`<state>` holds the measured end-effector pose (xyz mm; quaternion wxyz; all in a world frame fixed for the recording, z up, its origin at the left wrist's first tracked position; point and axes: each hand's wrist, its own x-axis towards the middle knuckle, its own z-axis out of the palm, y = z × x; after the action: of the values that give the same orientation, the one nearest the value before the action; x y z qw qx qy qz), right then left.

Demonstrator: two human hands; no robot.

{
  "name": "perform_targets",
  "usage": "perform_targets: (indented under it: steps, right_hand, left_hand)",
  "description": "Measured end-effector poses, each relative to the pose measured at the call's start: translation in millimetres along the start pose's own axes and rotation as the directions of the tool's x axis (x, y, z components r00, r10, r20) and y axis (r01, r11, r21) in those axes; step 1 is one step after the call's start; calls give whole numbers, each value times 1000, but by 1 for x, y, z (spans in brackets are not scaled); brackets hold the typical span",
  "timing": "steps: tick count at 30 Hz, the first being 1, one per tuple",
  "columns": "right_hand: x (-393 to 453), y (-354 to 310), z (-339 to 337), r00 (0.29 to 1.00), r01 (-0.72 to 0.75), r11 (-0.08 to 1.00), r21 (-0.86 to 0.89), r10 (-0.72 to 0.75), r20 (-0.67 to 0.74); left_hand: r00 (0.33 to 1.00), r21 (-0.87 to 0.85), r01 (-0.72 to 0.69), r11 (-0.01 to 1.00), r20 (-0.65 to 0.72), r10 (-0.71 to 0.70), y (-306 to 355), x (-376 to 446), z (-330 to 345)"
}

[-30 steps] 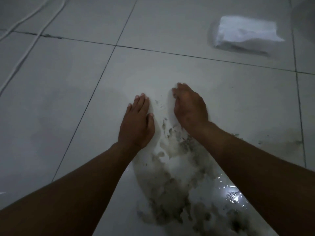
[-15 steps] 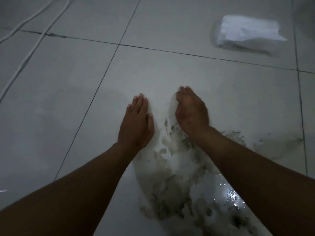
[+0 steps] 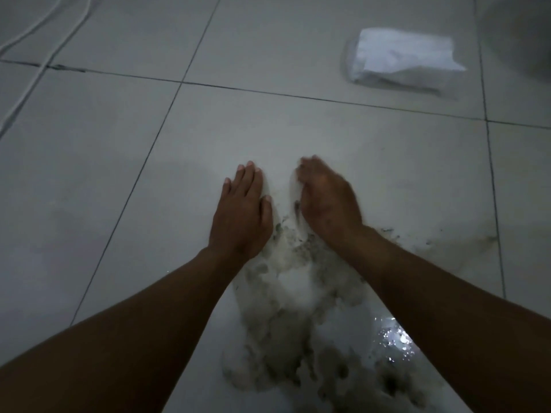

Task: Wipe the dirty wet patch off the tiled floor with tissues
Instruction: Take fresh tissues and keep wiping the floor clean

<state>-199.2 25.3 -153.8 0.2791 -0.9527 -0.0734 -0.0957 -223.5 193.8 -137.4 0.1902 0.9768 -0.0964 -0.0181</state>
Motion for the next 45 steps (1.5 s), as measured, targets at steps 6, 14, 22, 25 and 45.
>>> perform_targets:
  steps: [6, 14, 22, 25, 45]
  right_hand:
    - [-36, 35, -35, 997, 69, 998, -8, -69, -37]
    - [-19, 71, -57, 994, -101, 993, -60, 98, -43]
    - [15, 96, -48, 938, -309, 951, -5, 304, -165]
    - [23, 91, -44, 951, -287, 958, -8, 284, -123]
    - [-38, 49, -129, 953, -247, 923, 296, 287, -99]
  left_hand:
    - [994, -3, -111, 994, -8, 111, 30, 28, 11]
    - [993, -12, -112, 994, -43, 111, 55, 42, 31]
    - [991, -42, -114, 993, -75, 110, 54, 42, 34]
    - [992, -48, -110, 993, -75, 106, 53, 42, 34]
    - [974, -31, -195, 980, 107, 197, 125, 56, -9]
